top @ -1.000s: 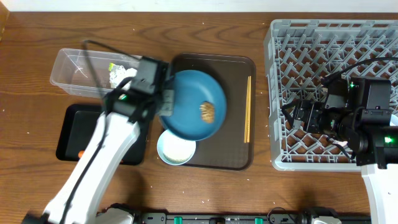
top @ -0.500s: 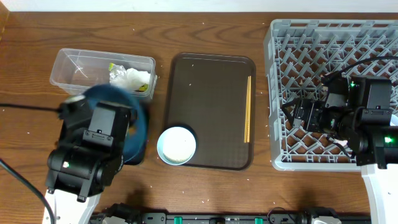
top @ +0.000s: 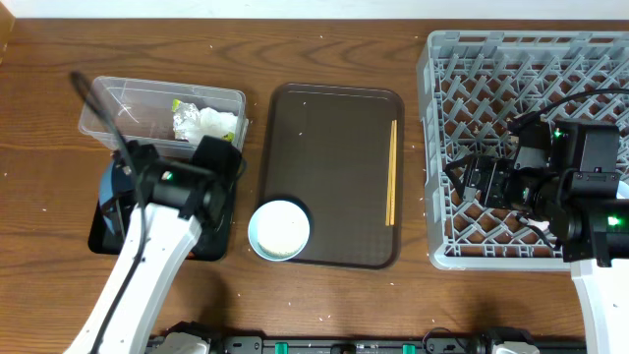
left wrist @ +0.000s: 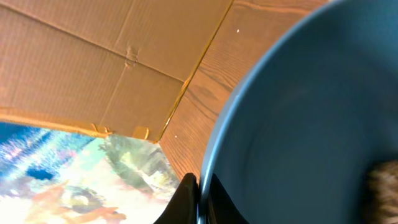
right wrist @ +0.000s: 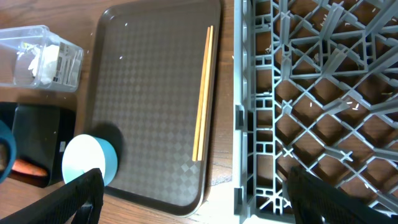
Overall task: Sort waste into correct bins and load items into the dishwasher rack
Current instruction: 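Lift the plate left and tip its food onto the black tray, then raise the blue plate and hand it to the right gripper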
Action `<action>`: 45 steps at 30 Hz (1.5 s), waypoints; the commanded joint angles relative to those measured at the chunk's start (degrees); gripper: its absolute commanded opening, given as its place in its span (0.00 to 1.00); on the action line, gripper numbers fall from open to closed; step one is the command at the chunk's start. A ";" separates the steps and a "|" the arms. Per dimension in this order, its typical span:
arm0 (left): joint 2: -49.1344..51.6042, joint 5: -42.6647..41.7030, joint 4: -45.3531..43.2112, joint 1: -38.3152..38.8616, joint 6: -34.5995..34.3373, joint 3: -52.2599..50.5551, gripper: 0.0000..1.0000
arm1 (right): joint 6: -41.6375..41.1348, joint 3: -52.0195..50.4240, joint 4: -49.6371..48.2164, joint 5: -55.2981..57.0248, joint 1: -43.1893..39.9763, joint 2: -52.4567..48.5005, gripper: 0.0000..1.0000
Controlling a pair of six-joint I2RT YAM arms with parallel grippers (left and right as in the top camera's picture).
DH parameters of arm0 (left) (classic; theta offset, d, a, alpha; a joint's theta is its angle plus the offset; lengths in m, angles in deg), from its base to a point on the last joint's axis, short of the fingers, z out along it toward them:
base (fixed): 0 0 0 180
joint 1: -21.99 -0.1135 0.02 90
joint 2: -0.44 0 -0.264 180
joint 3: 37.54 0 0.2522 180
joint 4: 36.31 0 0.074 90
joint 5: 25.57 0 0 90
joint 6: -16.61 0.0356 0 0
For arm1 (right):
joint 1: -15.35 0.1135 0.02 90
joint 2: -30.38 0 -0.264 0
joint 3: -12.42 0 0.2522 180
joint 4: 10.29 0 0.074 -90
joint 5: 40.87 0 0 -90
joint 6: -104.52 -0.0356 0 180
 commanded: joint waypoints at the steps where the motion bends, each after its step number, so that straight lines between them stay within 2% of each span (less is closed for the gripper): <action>1: 2.21 2.60 0.68 -0.13 -0.17 -0.04 0.06 | 0.81 0.28 0.15 -0.09 0.63 -0.02 0.87; 5: 4.61 4.96 -0.66 -0.13 0.42 -0.04 0.06 | 0.83 0.28 0.90 -0.04 0.63 -0.04 0.88; 8: 6.91 6.69 0.39 -0.13 6.40 0.11 0.06 | 0.81 0.28 0.02 -0.07 0.63 -0.04 0.88; 12: 7.93 6.54 1.31 0.42 6.19 0.11 0.06 | 0.81 0.28 -0.11 -0.07 0.63 -0.04 0.88; 15: 7.93 9.97 3.96 0.92 6.34 0.68 0.06 | 0.81 0.28 0.35 -0.07 0.63 -0.02 0.87; 26: 7.96 11.65 1.49 1.49 6.56 1.55 0.06 | 0.83 0.28 0.90 -0.02 0.63 -0.02 0.88; 30: 7.93 14.91 3.93 4.13 6.47 1.81 0.06 | 0.81 0.28 -0.17 -0.07 0.63 -0.04 0.87; 34: 8.07 13.70 2.10 4.85 2.01 1.81 0.06 | 0.79 0.28 -0.61 -0.07 0.63 -0.04 0.87; 39: 8.39 14.32 4.39 4.13 5.95 1.84 0.06 | 0.79 0.28 0.15 -0.07 0.63 -0.02 0.87; 45: 8.39 11.54 2.12 3.93 4.20 1.81 0.06 | 0.81 0.28 0.13 -0.07 0.63 -0.02 0.87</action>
